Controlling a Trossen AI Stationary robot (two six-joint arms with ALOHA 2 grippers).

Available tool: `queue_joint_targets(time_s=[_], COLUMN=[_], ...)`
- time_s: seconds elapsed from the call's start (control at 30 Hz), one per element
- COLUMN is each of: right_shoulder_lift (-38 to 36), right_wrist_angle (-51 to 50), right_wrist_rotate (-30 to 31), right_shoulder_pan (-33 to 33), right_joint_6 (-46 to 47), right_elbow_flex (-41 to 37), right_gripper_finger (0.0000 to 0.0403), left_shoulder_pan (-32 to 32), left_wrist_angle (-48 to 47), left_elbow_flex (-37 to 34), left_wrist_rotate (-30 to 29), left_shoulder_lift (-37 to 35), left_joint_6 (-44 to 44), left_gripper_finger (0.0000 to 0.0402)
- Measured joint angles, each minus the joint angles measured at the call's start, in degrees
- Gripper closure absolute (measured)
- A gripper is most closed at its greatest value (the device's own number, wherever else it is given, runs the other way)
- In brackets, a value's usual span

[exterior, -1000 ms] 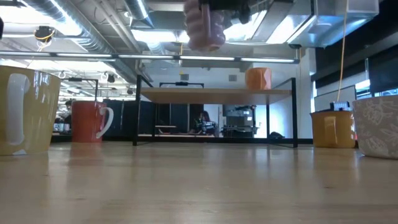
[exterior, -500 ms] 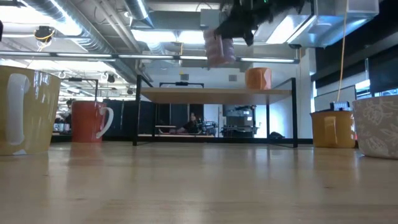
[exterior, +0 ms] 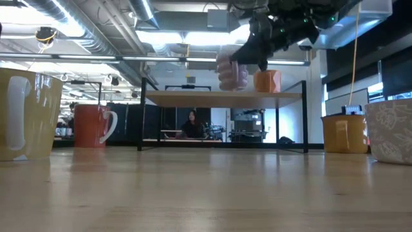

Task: Place coffee mugs
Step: Put the violet mug on the shelf

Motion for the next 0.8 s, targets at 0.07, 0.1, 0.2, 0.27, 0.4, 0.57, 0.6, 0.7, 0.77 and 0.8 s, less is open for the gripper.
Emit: queue_joint_targets(time_s=[0.07, 0.1, 0.2, 0.27, 0.4, 0.57, 0.6, 0.7, 0.77, 0.8], right_shoulder_lift=[0.00, 0.00, 0.00, 0.02, 0.02, 0.02, 0.02, 0.02, 0.02, 0.04], right_wrist_angle=[2.19, 2.81, 2.58, 2.61, 2.99, 3.19, 3.19, 3.47, 4.41, 5.09], right_wrist_rotate=[-0.47, -0.41, -0.43, -0.22, 0.04, -0.15, -0.23, -0.39, -0.43, -0.43], right_shoulder_pan=[-0.88, -1.41, -3.07, -3.84, -5.07, -5.67, -5.67, -5.58, -5.58, -5.58], right_joint_6=[0.70, 0.68, 0.89, 1.13, 1.40, 1.26, 1.16, 1.22, 2.16, 2.64], right_elbow_flex=[-1.15, -1.64, -2.64, -3.06, -3.74, -4.23, -4.23, -4.24, -4.32, -4.34], right_gripper_finger=[0.0372, 0.0372, 0.0373, 0.0373, 0.0373, 0.0373, 0.0373, 0.0373, 0.0373, 0.0373], left_shoulder_pan=[0.79, 1.19, 2.25, 2.93, 4.15, 4.81, 4.81, 4.81, 4.81, 4.81], left_wrist_angle=[0.00, 0.00, 0.02, 0.02, 0.00, 0.02, 0.00, 0.00, 0.00, 0.00], left_elbow_flex=[0.00, 0.02, 0.02, 0.02, 0.04, 0.04, 0.04, 0.04, 0.04, 0.04], left_wrist_rotate=[0.00, 0.00, 0.03, 0.63, 0.87, 0.90, 0.90, 0.96, 0.96, 0.96], left_shoulder_lift=[0.00, 0.00, -0.01, 0.00, 0.00, 0.00, -0.02, 0.00, -0.01, 0.00], left_joint_6=[0.00, 0.00, 0.00, 0.00, 0.00, 0.00, 0.00, 0.00, 0.00, 0.00], left_gripper_finger=[0.0288, 0.0288, 0.0288, 0.0288, 0.0288, 0.0288, 0.0288, 0.0288, 0.0288, 0.0288])
